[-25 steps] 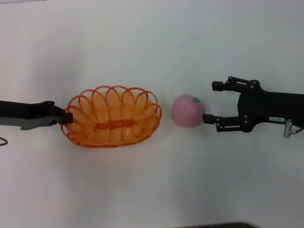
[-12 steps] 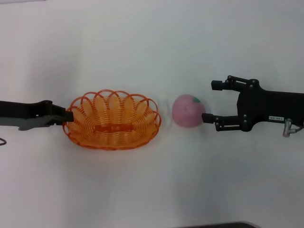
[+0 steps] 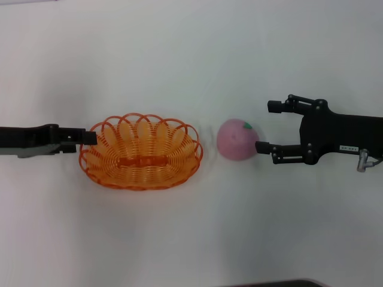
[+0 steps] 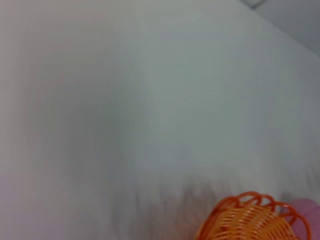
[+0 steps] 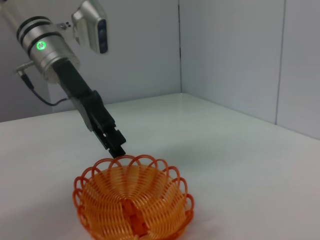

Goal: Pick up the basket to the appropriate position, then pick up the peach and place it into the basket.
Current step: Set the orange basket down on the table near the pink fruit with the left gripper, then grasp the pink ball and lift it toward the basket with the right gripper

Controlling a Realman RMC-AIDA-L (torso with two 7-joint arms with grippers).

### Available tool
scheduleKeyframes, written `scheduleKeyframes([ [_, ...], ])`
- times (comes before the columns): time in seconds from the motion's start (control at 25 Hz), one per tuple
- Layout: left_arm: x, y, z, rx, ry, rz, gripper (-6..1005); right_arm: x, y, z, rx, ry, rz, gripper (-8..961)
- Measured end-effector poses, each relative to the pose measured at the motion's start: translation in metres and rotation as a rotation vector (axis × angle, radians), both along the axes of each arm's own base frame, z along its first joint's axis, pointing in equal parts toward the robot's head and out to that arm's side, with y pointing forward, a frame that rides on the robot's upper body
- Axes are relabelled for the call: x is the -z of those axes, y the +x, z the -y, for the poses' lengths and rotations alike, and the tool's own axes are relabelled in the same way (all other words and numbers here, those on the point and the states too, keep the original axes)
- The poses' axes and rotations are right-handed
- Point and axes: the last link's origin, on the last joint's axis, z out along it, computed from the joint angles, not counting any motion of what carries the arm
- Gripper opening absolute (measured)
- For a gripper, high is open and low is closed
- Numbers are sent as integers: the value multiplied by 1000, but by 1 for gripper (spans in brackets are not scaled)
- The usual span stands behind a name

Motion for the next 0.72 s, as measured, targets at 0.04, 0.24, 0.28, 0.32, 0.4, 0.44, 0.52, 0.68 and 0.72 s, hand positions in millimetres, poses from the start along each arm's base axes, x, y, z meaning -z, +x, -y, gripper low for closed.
scheduleKeyframes([
  [0.04,-2,0,1,30,8,4,455,0,0,0,2,4,-3,929],
  [0.24,-15,-5,7,137,65,16,565,-2,0,-1,8,21,-11,929],
  [0.28,-18,-8,9,154,78,13,589,-3,1,-1,10,23,-12,929],
  [0.32,-19,-11,10,175,89,5,613,-3,1,-1,11,25,-12,929],
  [0.4,-21,-14,14,253,103,-10,662,-4,1,-2,13,30,-13,928],
  [0.44,-22,-16,17,311,116,-15,664,-4,1,-2,14,32,-13,928],
  [0.52,-23,-17,23,399,144,-9,670,-5,2,-2,14,34,-13,928],
  [0.68,-24,-16,37,593,210,21,680,-5,2,-3,6,40,-7,928],
  [0.72,-24,-14,41,644,223,28,682,-5,2,-3,3,42,-5,928],
])
